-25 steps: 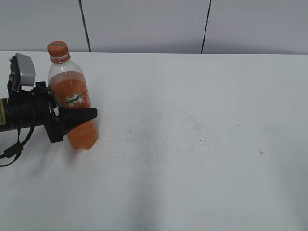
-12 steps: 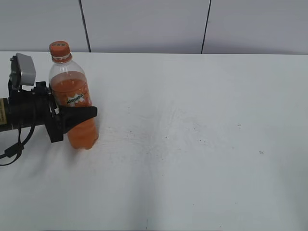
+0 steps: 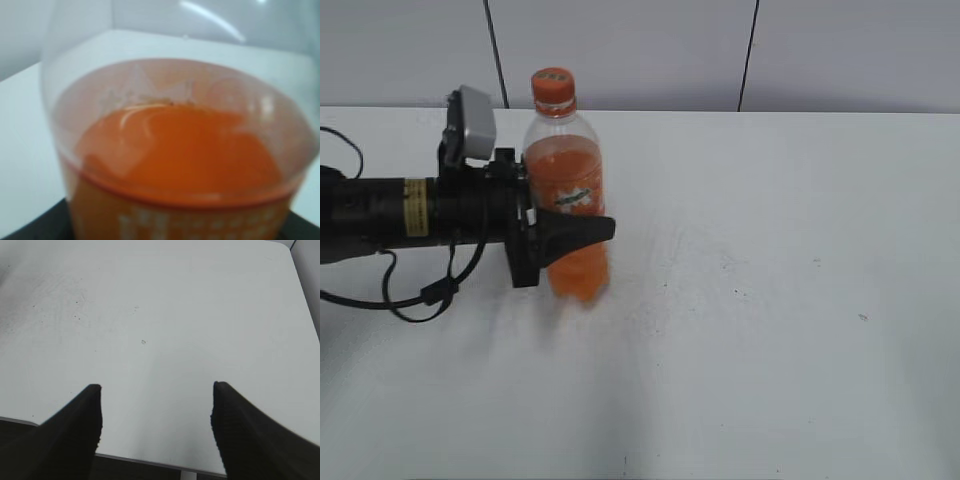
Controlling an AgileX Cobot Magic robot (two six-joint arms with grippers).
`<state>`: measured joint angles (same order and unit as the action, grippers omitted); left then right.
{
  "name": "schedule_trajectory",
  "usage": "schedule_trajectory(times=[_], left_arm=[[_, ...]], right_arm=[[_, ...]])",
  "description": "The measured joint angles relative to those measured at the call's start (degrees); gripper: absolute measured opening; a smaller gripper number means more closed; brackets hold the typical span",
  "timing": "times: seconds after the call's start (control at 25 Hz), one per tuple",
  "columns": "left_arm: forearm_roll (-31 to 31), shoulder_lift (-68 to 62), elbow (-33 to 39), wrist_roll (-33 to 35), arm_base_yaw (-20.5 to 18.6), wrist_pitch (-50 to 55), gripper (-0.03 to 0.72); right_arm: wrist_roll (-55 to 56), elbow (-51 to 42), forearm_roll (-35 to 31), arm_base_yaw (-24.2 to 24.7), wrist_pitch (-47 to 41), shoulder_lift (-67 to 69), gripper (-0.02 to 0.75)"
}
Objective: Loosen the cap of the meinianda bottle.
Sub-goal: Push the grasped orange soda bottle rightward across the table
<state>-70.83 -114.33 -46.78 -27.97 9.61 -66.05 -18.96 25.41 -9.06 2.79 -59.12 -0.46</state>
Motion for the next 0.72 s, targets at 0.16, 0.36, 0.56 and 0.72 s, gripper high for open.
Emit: schedule_trajectory(times=[0.16, 0.36, 0.56, 0.72], left_arm=[[1.26, -1.09, -5.59, -1.53, 5.71, -0.24, 0.422], [2.21, -6.61, -10.57, -2.30, 10.45, -0.41, 0.422], [2.15, -9.91, -12.46, -2.37, 12.17, -0.13, 0.422], [2.16, -10.33, -12.55, -2.46, 12.17, -0.41, 0.422]], right_arm=[[0.00, 0.00, 0.00, 0.00, 0.00, 0.00, 0.516], [0.00, 0.00, 0.00, 0.00, 0.00, 0.00, 0.516], [0.00, 0.00, 0.00, 0.00, 0.00, 0.00, 0.516], [0.00, 0.00, 0.00, 0.00, 0.00, 0.00, 0.516]])
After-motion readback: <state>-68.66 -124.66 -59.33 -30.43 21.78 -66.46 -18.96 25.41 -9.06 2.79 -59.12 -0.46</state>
